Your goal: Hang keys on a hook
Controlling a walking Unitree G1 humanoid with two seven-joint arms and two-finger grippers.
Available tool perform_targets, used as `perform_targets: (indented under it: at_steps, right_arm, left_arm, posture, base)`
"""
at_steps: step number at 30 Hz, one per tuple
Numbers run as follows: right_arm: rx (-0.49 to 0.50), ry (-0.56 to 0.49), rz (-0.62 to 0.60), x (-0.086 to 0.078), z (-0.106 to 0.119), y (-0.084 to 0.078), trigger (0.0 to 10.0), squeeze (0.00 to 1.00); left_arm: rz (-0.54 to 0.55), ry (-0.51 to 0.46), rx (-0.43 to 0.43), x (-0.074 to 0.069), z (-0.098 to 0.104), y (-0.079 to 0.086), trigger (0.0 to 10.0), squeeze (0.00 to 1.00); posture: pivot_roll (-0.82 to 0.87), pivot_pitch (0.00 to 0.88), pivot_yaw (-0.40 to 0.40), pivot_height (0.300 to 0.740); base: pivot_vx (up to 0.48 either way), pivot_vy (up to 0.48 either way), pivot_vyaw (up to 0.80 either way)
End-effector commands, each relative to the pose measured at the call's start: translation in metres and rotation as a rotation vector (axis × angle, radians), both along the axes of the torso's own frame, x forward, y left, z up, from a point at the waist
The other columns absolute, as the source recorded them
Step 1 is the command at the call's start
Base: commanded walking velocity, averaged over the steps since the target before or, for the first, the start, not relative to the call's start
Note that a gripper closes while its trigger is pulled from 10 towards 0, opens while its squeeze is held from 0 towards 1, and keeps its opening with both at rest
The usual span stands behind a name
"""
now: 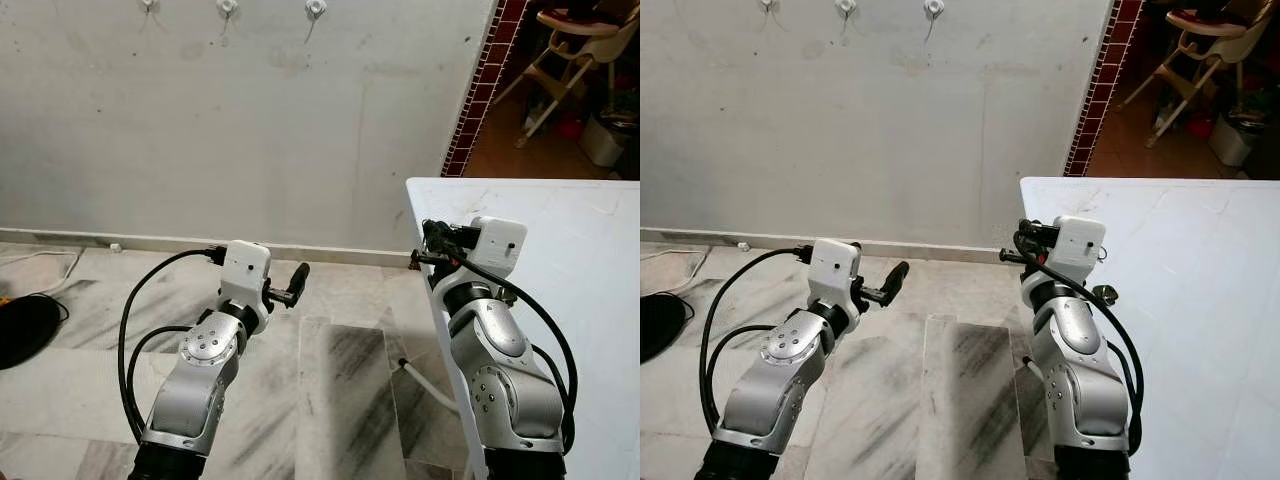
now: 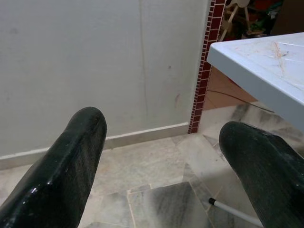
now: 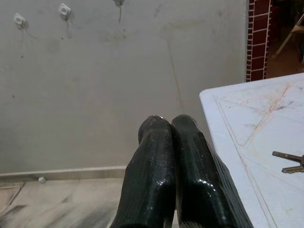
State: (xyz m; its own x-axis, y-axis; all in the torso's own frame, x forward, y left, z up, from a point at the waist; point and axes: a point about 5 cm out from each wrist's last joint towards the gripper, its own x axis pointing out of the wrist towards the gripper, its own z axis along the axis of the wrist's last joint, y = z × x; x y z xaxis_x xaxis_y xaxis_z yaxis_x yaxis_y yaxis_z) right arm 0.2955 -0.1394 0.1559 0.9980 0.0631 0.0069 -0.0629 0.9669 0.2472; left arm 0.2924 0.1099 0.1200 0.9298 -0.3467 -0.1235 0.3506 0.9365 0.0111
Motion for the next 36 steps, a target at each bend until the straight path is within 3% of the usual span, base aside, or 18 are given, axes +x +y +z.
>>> perform_targets:
  at_steps: [1,25,36]
  right_arm:
    - [-0.001,-0.005,-0.003,0.0022,0.0018,-0.0001,10.0,0.00]
    - [-0.002,-0.001,-0.022,0.0047,0.0005,-0.0018,10.0,0.00]
    - [-0.004,-0.005,-0.023,0.0060,0.0014,-0.0024,10.0,0.00]
  left_arm:
    - [-0.012,-0.005,-0.003,0.0015,0.0042,-0.0016,10.0,0.00]
    - [0.001,0.011,-0.009,0.0042,0.0045,-0.0006,10.0,0.00]
    - [-0.012,0.018,-0.070,0.0057,0.0076,0.0007,10.0,0.00]
  posture:
    - [0.11,0.000,-0.035,0.740]
    - [0.11,0.000,-0.031,0.740]
    - [0.11,0.000,-0.033,0.740]
  base:
    - [0.000,0.000,0.00]
    - [0.000,0.474,0.00]
    - [0.000,0.000,0.00]
